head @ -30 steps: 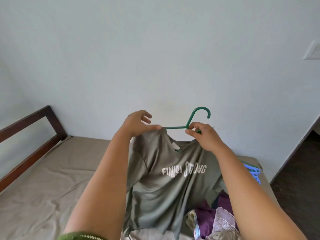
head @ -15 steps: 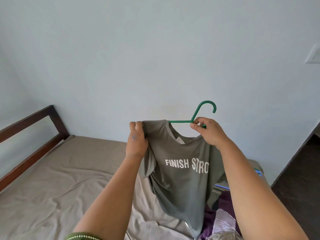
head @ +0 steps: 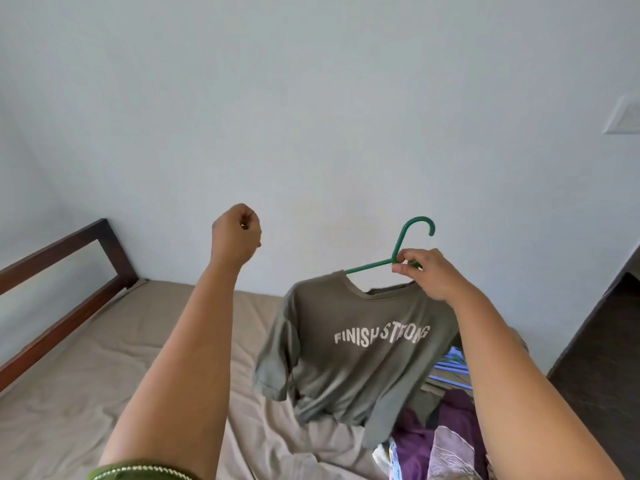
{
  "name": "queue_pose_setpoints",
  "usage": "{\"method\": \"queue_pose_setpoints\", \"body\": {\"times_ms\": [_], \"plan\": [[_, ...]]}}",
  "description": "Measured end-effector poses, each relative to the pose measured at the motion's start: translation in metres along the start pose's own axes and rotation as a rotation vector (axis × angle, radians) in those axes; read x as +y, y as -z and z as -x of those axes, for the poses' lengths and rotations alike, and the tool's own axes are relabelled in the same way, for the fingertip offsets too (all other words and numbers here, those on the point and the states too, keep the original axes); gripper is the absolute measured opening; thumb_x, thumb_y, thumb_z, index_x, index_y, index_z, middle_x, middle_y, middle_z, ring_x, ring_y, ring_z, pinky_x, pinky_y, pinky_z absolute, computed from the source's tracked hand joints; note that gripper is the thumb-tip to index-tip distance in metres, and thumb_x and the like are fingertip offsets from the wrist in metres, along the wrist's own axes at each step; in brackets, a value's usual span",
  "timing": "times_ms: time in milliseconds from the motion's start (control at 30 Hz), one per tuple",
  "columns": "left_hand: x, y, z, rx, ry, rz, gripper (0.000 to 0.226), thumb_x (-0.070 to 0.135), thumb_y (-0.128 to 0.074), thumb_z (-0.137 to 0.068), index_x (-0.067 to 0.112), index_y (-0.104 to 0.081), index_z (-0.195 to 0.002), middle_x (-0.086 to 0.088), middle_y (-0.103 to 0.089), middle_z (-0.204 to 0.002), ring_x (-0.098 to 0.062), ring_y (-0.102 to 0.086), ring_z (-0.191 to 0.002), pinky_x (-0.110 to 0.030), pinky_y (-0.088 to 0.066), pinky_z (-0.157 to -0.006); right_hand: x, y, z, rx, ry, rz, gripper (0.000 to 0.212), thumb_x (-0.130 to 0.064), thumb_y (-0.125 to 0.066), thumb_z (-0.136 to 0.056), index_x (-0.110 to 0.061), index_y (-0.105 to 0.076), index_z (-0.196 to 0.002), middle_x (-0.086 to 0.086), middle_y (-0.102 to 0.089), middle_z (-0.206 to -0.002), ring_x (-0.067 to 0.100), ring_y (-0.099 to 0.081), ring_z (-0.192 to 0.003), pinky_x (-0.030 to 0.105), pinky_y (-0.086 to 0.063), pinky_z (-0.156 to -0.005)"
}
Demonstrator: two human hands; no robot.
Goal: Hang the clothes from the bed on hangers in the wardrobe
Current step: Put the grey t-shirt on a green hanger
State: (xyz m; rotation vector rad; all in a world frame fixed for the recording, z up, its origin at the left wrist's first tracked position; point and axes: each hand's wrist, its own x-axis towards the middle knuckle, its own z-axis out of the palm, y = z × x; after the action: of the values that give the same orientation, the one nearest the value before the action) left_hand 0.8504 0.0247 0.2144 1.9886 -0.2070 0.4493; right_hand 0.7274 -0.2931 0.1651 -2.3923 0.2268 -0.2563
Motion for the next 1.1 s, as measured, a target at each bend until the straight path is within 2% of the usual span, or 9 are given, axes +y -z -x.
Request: {"method": "queue_pose_setpoints", "body": {"times_ms": [100, 200, 267, 467, 633, 700, 800, 900, 1100], "plan": [[-0.008, -0.009, 0.011, -0.199, -0.037, -0.125, 0.011, 0.007, -0.055, -0.085, 0.014, -0.061, -0.078, -0.002, -0.069, -0.08, -0.018, -0.067, -0.067, -0.026, -0.05, -0.062, -0.004, -0.009, -0.002, 0.061, 0.051, -0.012, 0.007, -0.035, -0.061, -0.093, -0.03, -0.06, -0.089, 0.006, -0.054, -0.09, 0.009, -0.049, -0.067, 0.02, -0.037, -0.061], [-0.023, -0.026, 0.039, -0.409, -0.101, -0.16, 0.021, 0.036, -0.082, -0.073, 0.022, -0.066, -0.077, 0.012, -0.068, -0.076, -0.004, -0.063, -0.068, -0.018, -0.05, -0.065, -0.004, -0.013, -0.007, 0.13, 0.044, -0.007, 0.011, -0.042, -0.058, -0.093, -0.037, -0.058, -0.083, 0.006, -0.055, -0.089, 0.018, -0.05, -0.073, 0.032, -0.042, -0.069], [-0.033, -0.036, 0.046, -0.515, -0.132, -0.231, 0.025, 0.033, -0.086, -0.068, 0.021, -0.068, -0.082, 0.011, -0.067, -0.077, -0.004, -0.06, -0.071, -0.02, -0.048, -0.067, -0.004, -0.013, -0.009, 0.146, 0.039, -0.005, 0.013, -0.041, -0.056, -0.094, -0.036, -0.057, -0.082, 0.002, -0.054, -0.084, 0.021, -0.049, -0.075, 0.037, -0.044, -0.074], [-0.031, -0.034, 0.038, -0.467, -0.126, -0.153, 0.018, 0.001, -0.064, -0.088, 0.012, -0.072, -0.098, 0.001, -0.071, -0.09, -0.011, -0.068, -0.088, -0.023, -0.051, -0.086, 0.0, -0.012, -0.007, 0.167, 0.008, -0.013, 0.018, -0.04, -0.053, -0.096, -0.035, -0.056, -0.078, 0.001, -0.049, -0.076, 0.023, -0.044, -0.072, 0.033, -0.04, -0.066], [-0.017, -0.009, 0.007, -0.76, -0.106, -0.477, 0.019, 0.001, -0.059, -0.089, 0.013, -0.072, -0.098, 0.003, -0.068, -0.086, -0.014, -0.065, -0.083, -0.022, -0.051, -0.073, 0.005, -0.01, -0.003, 0.118, -0.034, -0.012, 0.023, -0.046, -0.055, -0.093, -0.044, -0.053, -0.07, 0.005, -0.044, -0.081, 0.019, -0.04, -0.064, 0.028, -0.034, -0.059], [-0.012, -0.007, 0.002, -0.652, -0.187, -0.592, 0.024, 0.006, -0.054, -0.091, 0.022, -0.07, -0.097, 0.008, -0.064, -0.09, -0.015, -0.061, -0.092, -0.024, -0.043, -0.077, 0.005, -0.011, -0.002, 0.097, -0.027, -0.02, 0.021, -0.045, -0.054, -0.094, -0.043, -0.054, -0.073, 0.007, -0.043, -0.08, 0.018, -0.039, -0.06, 0.026, -0.032, -0.056], [-0.01, -0.022, 0.012, -0.437, -0.164, -0.439, 0.027, 0.018, -0.042, -0.099, 0.025, -0.059, -0.119, 0.003, -0.068, -0.11, -0.021, -0.06, -0.102, -0.031, -0.045, -0.085, -0.003, -0.013, -0.003, 0.077, 0.03, -0.066, 0.016, -0.039, -0.054, -0.096, -0.028, -0.06, -0.086, 0.012, -0.049, -0.076, 0.017, -0.036, -0.056, 0.023, -0.03, -0.053], [-0.008, -0.047, 0.033, -0.425, -0.184, -0.338, 0.035, 0.034, -0.036, -0.103, 0.021, -0.047, -0.135, -0.003, -0.065, -0.121, -0.028, -0.058, -0.112, -0.035, -0.043, -0.094, -0.013, -0.02, -0.004, 0.089, 0.064, -0.07, 0.017, -0.036, -0.056, -0.096, -0.024, -0.06, -0.085, 0.006, -0.044, -0.071, 0.014, -0.035, -0.053, 0.019, -0.03, -0.052], [-0.001, -0.079, 0.063, -0.485, -0.438, -0.485, 0.024, 0.04, -0.046, -0.099, 0.02, -0.058, -0.102, 0.01, -0.061, -0.081, -0.019, -0.06, -0.09, -0.034, -0.038, -0.082, -0.028, -0.03, -0.005, 0.071, 0.106, -0.044, 0.01, -0.035, -0.06, -0.093, -0.026, -0.064, -0.089, -0.002, -0.05, -0.081, 0.005, -0.046, -0.07, 0.011, -0.032, -0.058]]}}
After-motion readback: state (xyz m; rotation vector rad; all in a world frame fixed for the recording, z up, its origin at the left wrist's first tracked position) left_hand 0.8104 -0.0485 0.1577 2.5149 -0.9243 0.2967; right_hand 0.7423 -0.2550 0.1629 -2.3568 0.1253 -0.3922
